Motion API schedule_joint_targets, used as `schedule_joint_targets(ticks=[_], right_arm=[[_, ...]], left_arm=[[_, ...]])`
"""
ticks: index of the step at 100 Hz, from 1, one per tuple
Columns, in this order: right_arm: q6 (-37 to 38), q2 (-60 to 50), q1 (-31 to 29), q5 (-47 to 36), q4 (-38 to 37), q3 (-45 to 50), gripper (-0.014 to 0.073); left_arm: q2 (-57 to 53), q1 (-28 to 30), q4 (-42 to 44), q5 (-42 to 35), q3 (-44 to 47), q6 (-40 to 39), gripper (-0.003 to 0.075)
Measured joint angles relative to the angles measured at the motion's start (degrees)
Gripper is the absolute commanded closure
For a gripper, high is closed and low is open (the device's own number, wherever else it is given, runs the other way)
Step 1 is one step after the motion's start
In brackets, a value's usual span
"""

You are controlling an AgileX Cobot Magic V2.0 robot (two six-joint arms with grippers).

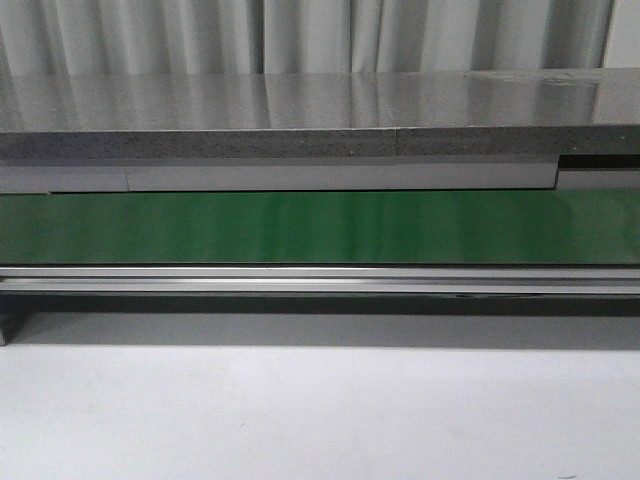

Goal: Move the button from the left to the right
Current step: 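Lower the left gripper around the button and close on its base, then lift the button with the left gripper and carry it over the belt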

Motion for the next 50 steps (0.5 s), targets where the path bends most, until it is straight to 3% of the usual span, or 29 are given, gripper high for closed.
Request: schedule_joint_targets(ticks=[11,37,47,50], right_arm=[[0.00,0.00,0.00,0.00,0.00,0.00,0.0715],[0.00,0.00,0.00,0.00,0.00,0.00,0.0715],[0.00,0.00,0.00,0.00,0.00,0.00,0.0715],[0.00,0.00,0.00,0.00,0.00,0.00,0.0715]], left_arm=[[0.00,0.00,0.00,0.03,-0.09,0.05,0.0197],[0.58,0.00,-1.34,3.21,-1.78,0.26,0.0617],[0.79,0.00,-1.34,5.82,-3.74,0.26,0.0718],[0.79,0.00,-1.34,6.83,-4.40,0.26,0.0715]])
